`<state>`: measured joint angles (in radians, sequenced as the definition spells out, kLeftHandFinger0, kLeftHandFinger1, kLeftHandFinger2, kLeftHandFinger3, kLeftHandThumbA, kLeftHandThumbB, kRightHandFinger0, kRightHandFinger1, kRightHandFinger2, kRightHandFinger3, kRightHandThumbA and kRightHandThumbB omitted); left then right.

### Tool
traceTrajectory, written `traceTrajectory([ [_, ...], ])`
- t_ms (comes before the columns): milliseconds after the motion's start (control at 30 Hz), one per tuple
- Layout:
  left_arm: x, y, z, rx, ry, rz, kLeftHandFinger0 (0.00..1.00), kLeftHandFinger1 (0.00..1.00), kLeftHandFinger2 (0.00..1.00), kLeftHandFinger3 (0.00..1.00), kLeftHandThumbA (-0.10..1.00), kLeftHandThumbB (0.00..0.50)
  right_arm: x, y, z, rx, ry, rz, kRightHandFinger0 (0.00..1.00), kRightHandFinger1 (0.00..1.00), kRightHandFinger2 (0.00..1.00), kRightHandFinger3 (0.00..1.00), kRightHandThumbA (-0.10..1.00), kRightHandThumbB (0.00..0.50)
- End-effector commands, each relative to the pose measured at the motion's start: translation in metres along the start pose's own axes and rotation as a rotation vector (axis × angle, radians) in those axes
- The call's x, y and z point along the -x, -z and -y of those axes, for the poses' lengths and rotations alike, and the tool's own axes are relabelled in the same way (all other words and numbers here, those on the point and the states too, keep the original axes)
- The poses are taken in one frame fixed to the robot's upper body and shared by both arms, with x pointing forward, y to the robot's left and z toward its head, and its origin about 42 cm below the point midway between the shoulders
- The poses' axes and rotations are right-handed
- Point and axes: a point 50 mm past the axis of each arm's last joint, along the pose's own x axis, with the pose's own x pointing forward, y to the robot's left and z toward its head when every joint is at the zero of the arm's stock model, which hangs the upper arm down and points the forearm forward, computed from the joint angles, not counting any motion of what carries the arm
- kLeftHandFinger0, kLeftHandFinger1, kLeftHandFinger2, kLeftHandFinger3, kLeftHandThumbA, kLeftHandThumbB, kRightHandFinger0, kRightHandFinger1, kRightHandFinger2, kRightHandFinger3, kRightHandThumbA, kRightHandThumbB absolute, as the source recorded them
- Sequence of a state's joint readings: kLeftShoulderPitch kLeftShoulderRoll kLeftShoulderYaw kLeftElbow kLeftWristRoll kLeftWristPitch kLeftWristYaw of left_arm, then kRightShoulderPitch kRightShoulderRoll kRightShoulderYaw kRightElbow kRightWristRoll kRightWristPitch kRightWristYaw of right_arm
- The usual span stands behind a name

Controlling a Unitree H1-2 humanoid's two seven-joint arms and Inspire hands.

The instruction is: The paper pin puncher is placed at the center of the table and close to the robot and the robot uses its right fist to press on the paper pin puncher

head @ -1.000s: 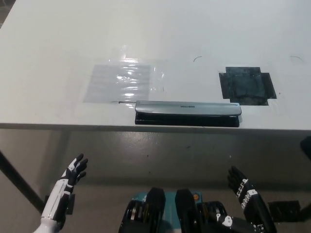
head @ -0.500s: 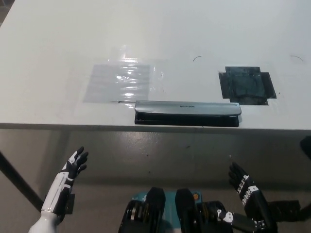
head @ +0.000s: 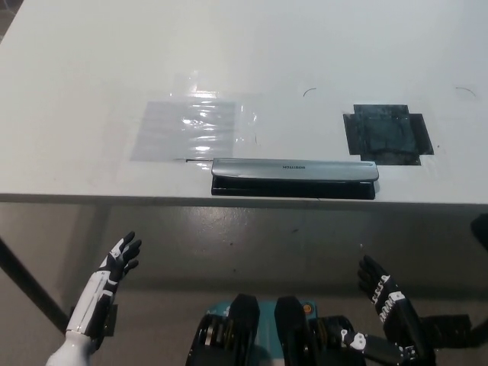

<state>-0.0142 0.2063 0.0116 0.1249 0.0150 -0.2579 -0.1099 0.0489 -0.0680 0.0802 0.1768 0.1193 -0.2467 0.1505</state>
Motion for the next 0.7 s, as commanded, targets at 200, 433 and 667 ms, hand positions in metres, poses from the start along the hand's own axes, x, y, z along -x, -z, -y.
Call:
traceTrajectory([
  [200, -0.0067, -0.0109, -0.0009, -0.006, 0.0, 0.045, 1.0, 1.0, 1.0, 1.0, 1.0, 0.098, -0.0093, -0.0164, -0.0014, -0.001, -0.043, 0.041, 1.0, 1.0, 1.0, 1.0, 1.0, 0.164],
  [433, -0.0086, -0.0093, -0.0012, 0.005, -0.011, 0.062, 1.0, 1.0, 1.0, 1.0, 1.0, 0.107, -0.0113, -0.0169, -0.0036, 0.003, -0.046, 0.042, 1.0, 1.0, 1.0, 1.0, 1.0, 0.171],
  [667, -0.0081, -0.0091, -0.0005, 0.008, -0.012, 0.062, 1.0, 1.0, 1.0, 1.0, 1.0, 0.139, -0.0108, -0.0176, -0.0039, 0.01, -0.046, 0.037, 1.0, 1.0, 1.0, 1.0, 1.0, 0.183],
])
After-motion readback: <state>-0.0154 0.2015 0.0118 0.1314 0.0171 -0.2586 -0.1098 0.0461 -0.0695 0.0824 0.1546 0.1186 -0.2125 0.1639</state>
